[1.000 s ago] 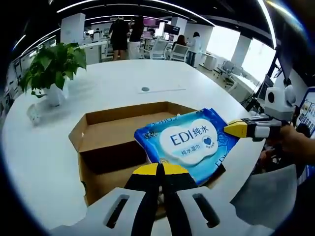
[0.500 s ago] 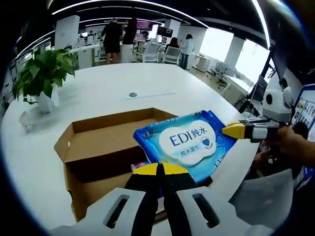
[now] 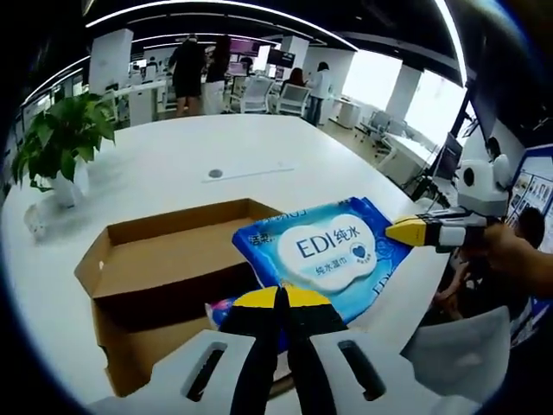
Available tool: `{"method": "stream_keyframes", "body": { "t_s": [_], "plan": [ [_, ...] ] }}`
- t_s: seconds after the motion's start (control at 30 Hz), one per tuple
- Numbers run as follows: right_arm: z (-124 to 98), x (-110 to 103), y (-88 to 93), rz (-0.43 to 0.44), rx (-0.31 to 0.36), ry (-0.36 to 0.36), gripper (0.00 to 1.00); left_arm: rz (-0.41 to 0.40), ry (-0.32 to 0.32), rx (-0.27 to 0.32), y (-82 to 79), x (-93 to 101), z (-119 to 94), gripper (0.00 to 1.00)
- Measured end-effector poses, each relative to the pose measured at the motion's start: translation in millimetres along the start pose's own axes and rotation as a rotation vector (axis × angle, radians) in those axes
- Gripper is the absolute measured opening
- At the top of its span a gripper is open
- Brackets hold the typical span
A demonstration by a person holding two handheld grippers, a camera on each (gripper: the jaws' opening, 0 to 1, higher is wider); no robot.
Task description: Operate the shoe box by opening the lid, removing the specified soft item, and placing it in the target area until the item is outside and the box remains undamaged.
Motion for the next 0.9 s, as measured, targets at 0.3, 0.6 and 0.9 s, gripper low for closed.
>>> {"method": "stream_keyframes", "body": {
  "t_s": [0.3, 0.6, 0.9],
  "plan": [
    [-9, 12, -4.1, 0.004, 0.008, 0.014, 0.00, 0.003, 0.013, 0.011, -6.5, 10.3, 9, 0.00],
    [-19, 29, -7.9, 0.012, 0.015, 0.038, 0.00, 0.008, 0.030, 0.018, -12.7, 25.6, 20, 0.00],
    [-32, 48, -9.7, 0.020, 0.027, 0.067, 0.00, 0.024, 0.049, 0.021, -17.6, 43.8, 34, 0.00]
  ]
}}
Point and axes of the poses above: the point that each gripper's makers call its tool centre point, and the gripper's own axes: z roughly forward along the fingers, x roughly to its right, y roughly out of its underside, the point moved 5 cm from there along -z, roughly backward along the fingers, and after that the axes turned 3 degrees about -y, right-handed, at the moved point
